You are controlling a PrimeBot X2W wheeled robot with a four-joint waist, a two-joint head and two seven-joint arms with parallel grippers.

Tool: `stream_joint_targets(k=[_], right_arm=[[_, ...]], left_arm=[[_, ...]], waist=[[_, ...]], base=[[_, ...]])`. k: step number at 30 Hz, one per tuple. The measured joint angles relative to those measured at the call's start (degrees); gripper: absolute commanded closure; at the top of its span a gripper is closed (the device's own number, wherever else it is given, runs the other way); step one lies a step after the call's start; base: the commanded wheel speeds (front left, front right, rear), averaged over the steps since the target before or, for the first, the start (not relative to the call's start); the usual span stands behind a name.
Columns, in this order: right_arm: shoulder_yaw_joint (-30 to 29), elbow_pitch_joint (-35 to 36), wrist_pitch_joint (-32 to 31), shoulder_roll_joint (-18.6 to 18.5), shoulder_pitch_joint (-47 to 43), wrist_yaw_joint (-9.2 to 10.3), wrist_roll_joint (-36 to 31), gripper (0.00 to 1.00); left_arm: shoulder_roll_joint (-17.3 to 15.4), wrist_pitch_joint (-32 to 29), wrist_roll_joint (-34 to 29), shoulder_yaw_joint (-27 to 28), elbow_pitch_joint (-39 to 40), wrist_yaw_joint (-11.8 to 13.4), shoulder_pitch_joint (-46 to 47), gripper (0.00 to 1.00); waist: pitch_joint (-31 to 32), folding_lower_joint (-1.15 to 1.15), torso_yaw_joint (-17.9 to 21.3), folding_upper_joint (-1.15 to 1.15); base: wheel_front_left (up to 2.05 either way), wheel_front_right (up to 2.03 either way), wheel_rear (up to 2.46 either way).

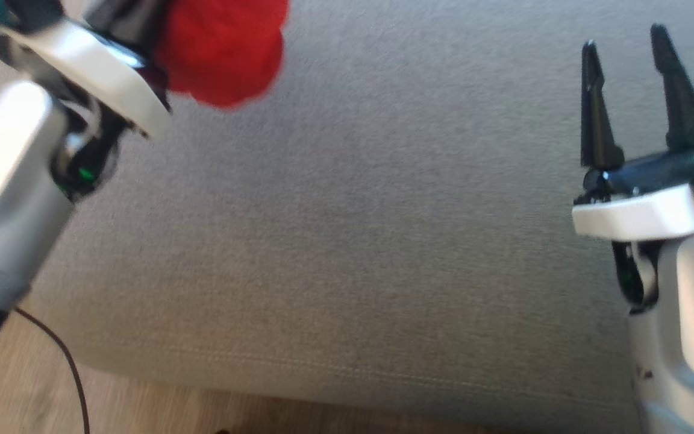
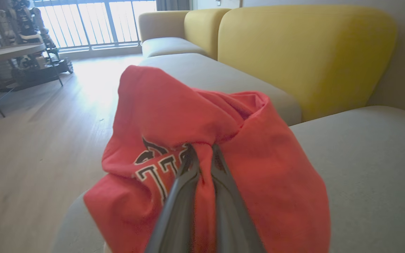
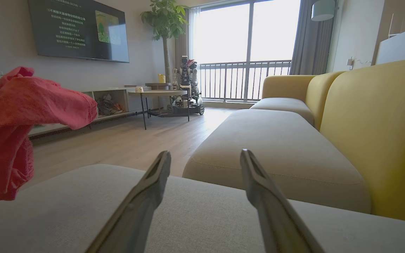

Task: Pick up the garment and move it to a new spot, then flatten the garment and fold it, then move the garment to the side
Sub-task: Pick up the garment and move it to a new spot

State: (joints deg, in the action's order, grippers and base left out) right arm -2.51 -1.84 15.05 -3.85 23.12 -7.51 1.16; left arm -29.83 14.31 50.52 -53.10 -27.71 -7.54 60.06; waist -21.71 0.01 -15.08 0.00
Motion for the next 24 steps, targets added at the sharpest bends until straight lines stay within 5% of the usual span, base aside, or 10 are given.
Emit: stream_joint_targets(k=[9,17,24], right_arm=[[3.0,4.1,0.0,0.3,-6.0,0.00,3.6,0.00],[6.2,6.4,0.0,0.4,-9.0,0.00,7.1,0.00],[7.2,6.6,0.0,0.4,-10.0,0.00,6.9,0.00]], left_arm=[[1.0,-1.0,0.4,-4.4,5.4,0.2,-4.3,1.00],[10.4,-1.0,1.6,-7.1,2.1,2.1,-8.7,1.00],[15.1,-0.1,-0.4,-8.0,-8.6,2.0,-10.5,1.00]], waist=[[5.7,0.00,7.4,0.00],[9.4,0.00,16.9,0.00],[9.3,0.00,22.8,0.00]], base=[[0.00,0.00,0.00],[0.00,0.00,0.00],[0.00,0.00,0.00]])
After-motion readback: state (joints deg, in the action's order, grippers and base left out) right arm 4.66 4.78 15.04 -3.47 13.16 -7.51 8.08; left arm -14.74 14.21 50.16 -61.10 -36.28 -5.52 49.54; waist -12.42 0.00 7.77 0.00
